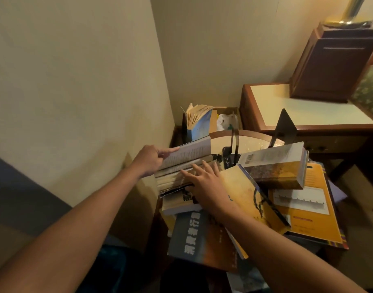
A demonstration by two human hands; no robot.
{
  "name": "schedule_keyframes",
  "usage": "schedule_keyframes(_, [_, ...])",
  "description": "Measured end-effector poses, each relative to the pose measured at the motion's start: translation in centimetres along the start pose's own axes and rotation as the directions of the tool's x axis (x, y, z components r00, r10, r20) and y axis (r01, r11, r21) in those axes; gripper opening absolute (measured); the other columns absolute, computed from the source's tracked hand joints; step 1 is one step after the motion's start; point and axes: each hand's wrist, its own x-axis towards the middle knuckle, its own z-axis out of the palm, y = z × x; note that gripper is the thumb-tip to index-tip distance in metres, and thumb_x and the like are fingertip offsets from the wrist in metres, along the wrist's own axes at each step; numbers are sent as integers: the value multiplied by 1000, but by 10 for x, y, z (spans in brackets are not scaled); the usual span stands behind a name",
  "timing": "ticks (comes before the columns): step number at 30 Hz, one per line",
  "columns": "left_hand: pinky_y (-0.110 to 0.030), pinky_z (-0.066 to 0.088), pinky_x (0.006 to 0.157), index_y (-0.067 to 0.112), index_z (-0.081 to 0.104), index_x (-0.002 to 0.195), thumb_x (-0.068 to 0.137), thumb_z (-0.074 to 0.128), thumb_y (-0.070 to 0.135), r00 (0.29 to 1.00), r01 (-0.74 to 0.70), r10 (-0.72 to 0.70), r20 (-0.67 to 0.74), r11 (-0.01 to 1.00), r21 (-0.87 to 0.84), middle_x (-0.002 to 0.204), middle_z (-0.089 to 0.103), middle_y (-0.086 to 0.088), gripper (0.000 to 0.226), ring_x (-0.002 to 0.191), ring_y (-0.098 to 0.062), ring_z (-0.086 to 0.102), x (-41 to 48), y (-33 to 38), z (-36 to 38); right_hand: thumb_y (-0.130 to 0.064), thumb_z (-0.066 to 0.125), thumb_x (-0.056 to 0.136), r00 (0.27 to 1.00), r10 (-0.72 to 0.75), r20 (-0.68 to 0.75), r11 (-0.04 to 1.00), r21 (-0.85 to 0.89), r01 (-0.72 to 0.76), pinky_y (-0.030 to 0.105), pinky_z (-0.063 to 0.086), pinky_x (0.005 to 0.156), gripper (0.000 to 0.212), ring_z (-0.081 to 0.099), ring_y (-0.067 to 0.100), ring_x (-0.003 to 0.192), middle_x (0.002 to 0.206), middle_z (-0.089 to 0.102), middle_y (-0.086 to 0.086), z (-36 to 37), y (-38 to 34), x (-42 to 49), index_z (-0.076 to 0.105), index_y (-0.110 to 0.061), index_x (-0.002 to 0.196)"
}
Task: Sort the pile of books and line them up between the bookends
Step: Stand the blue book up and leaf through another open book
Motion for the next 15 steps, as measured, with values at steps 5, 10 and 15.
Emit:
schedule_keyframes(5, [-15, 45, 64, 37, 61, 131, 98, 53, 3, 1000, 6, -8, -20, 998, -61, 131, 64, -3, 48, 110, -16, 56, 4, -4, 0, -42, 61, 95, 995, -48, -89, 999, 22, 50, 61, 19, 120, 48, 42, 22, 140, 141, 59, -5, -2, 7, 6, 52, -35, 142])
schedule_keyframes(10, [-20, 51, 70, 40, 61, 130, 100, 55, 7, 1000, 9, -11, -13, 992, -122, 132, 64, -1, 45, 114, -19, 56, 5, -6, 0, -42, 63, 93, 988, -56, -143, 993, 97, 70, 62, 17, 120, 38, 49, 19, 133, 129, 67, -10, 2, 13, 6, 64, -34, 130])
schedule_keyframes(15, [-26, 57, 72, 40, 62, 130, 99, 56, 9, 1000, 1, -3, -8, 990, -142, 130, 65, -1, 44, 112, -18, 58, 4, -4, -2, -46, 50, 91, 986, -59, -155, 988, 133, 80, 62, 14, 120, 32, 54, 19, 128, 116, 73, -10, 0, 13, 4, 76, -33, 105])
